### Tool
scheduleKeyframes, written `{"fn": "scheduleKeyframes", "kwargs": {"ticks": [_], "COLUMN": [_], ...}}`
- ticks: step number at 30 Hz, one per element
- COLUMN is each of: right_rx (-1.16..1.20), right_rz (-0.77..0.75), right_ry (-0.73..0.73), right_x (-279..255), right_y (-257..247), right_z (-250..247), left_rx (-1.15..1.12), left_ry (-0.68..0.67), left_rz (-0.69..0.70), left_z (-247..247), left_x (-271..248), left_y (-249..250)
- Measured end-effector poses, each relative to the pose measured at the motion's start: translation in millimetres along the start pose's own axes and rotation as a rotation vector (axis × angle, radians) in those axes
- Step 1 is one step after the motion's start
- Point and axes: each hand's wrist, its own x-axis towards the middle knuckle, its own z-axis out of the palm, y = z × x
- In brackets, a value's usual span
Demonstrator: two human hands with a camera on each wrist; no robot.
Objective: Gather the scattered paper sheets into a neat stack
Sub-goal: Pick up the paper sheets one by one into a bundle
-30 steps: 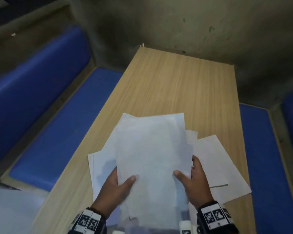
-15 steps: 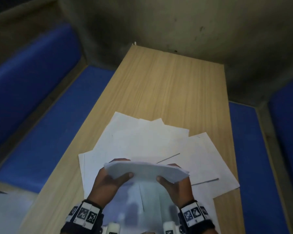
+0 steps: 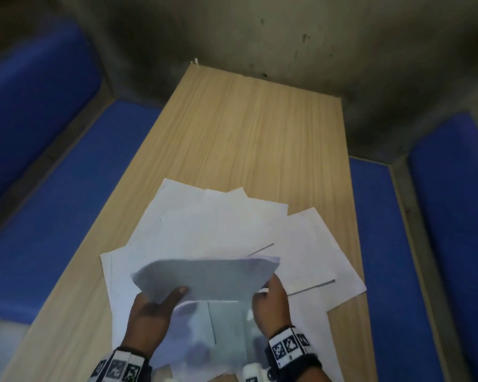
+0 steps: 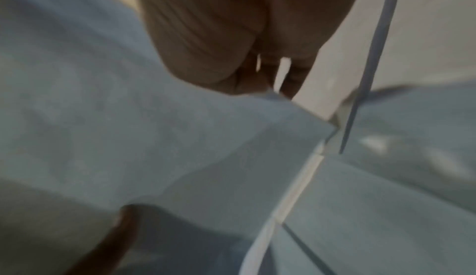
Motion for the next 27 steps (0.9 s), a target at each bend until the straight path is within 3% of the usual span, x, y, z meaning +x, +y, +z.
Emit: {"fn": "scheduleKeyframes", "kwargs": {"ticks": [3, 6, 12, 16, 21, 23, 25, 26, 27], "right_rx": [0.017, -0.056, -0.073, -0.048, 0.197, 0.264, 0.286, 0.293, 0.309], "right_rz": [0.327, 0.587, 0.681, 0.581, 0.409, 0.278, 0.158, 0.127, 0.106], "right_ry": [0.322, 0.406, 0.403, 0.432, 0.646, 0.832, 0.930, 0.926, 0.907], "right_x": [29.7, 49.3, 65.1, 71.5, 65.4, 63.5, 61.6, 62.7, 65.8], "right_y": [17.1, 27.6, 14.8, 20.4, -4.0, -20.2, -35.5, -42.7, -48.1], "right_z": [-23.7, -38.8, -43.3, -41.7, -67.9, -84.8, -93.6, -92.7, -90.3], "left_rx": [-0.060, -0.051, -0.016, -0.041, 0.030, 0.077, 0.133, 0.407, 0.359], "left_ry": [0.168, 0.225, 0.256, 0.241, 0.297, 0.382, 0.312, 0.214, -0.062], "left_rz": [-0.022, -0.017, -0.027, -0.010, -0.072, -0.047, -0.109, 0.006, 0.099], "left_z": [-14.4, -35.0, -53.2, -64.8, -77.6, -96.0, -37.8, 9.7, 97.8], "left_x": [4.0, 9.4, 5.7, 6.2, 6.5, 2.3, 1.1, 8.8, 1.6], "left_y": [4.9, 3.6, -1.2, -2.7, 6.3, 5.2, 42.3, 62.9, 63.2]}}
